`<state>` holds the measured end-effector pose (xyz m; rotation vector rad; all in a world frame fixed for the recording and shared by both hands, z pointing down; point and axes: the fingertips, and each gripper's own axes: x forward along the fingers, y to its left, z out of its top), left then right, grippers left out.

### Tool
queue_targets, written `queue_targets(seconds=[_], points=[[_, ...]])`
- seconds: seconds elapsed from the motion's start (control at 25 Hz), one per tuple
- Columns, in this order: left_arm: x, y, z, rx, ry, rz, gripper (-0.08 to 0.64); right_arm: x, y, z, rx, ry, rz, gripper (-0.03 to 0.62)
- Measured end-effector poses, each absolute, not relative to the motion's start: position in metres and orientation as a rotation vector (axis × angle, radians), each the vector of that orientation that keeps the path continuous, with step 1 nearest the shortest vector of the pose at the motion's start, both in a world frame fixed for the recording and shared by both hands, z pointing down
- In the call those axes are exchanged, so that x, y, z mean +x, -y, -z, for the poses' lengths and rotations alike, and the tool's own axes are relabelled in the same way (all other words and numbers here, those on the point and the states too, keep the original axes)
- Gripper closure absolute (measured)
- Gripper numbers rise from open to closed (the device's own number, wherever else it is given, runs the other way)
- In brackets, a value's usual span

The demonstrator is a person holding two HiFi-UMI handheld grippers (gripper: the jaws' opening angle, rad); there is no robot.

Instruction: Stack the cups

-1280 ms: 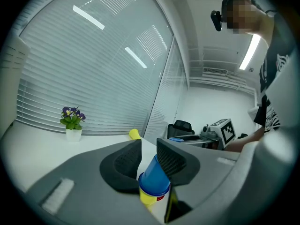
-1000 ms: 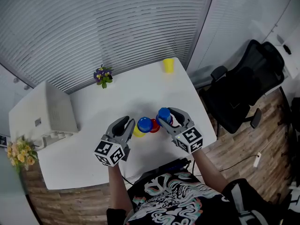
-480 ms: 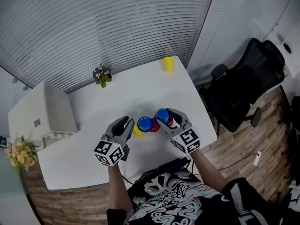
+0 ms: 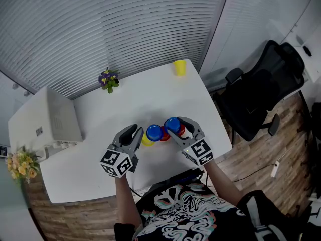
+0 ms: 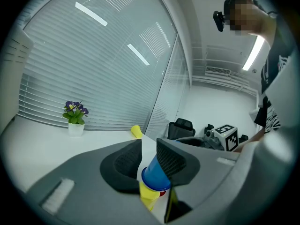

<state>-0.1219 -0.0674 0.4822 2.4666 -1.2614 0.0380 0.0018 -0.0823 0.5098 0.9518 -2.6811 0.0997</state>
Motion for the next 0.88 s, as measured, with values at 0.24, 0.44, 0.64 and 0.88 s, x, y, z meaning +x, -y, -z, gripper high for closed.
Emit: queue_targets(seconds=[0.24, 0.44, 0.64, 0.88], points=[[-0.1230, 0.0674, -0.4831, 2.468, 1.260, -0.035, 0.463, 0.0008, 0.0806, -0.5132, 0.941, 2.671, -0.118, 0.377], [-0.1216, 0.0664, -0.4833, 2.474, 1.251, -0.044, 0.463, -0.0013, 0.0816, -0.5101, 0.942, 2.684, -0.105, 0.378], [-0.1185, 0.0660, -0.4842, 2.479, 1.239, -0.048, 0.463, -0.0004, 0.0808, -0.5104, 0.935, 2.687, -0.105, 0.379], [-0.1181, 0.0654, -0.4856, 2.482, 1.235, -0.053, 0.463, -0.0030, 0.0810, -0.5115, 0.922, 2.688, -0.109, 0.379]])
